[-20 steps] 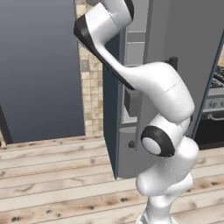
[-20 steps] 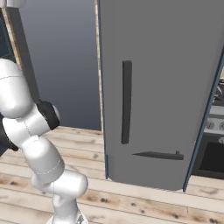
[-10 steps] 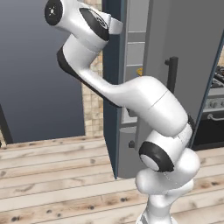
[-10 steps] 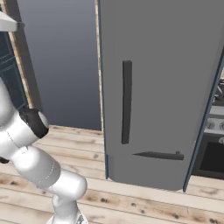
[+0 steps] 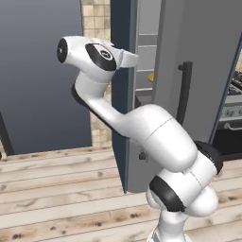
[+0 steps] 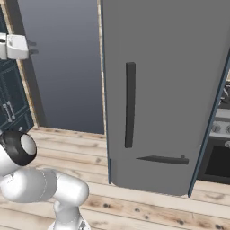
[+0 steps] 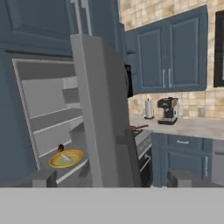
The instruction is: Retrieve the fish from the fridge and place it on the saucepan with marinade on the stove.
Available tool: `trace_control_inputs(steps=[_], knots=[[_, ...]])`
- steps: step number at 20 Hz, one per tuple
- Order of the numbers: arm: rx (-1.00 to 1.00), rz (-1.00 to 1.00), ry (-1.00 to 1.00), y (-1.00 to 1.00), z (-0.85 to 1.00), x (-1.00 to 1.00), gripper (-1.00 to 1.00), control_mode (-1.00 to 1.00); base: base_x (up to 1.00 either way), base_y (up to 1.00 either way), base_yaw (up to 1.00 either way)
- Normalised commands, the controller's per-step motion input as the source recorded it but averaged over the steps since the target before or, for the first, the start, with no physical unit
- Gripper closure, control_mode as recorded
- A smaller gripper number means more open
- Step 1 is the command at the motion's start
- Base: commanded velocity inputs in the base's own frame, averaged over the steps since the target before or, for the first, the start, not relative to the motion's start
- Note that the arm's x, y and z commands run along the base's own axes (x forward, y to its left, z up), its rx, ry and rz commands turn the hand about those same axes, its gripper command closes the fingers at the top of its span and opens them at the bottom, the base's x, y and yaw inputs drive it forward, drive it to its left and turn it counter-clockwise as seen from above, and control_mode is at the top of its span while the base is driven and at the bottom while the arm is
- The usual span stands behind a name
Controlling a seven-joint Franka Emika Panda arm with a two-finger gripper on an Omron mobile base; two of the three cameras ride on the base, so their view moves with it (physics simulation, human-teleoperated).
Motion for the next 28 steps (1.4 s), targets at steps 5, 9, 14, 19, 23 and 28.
trace_control_inputs(steps=[5, 9, 14, 19, 23, 28], knots=[[-0.10, -0.31, -0.05, -0.52, -0.60, 0.00, -1.00, -1.00, 0.00, 0.00, 0.00], [-0.08, -0.25, -0.08, -0.25, -0.55, 0.26, -1.00, -1.00, 0.00, 0.00, 0.00], [-0.01, -0.12, -0.07, -0.16, -0.56, 0.67, -1.00, -1.00, 0.00, 0.00, 0.00], [0.00, -0.16, -0.01, -0.06, -0.42, 0.65, -1.00, -1.00, 0.00, 0.00, 0.00], [0.00, -0.22, -0.02, -0.01, -0.30, 0.67, -1.00, -1.00, 0.00, 0.00, 0.00], [0.00, -0.23, -0.01, 0.00, -0.12, 0.75, -1.00, -1.00, 0.00, 0.00, 0.00]])
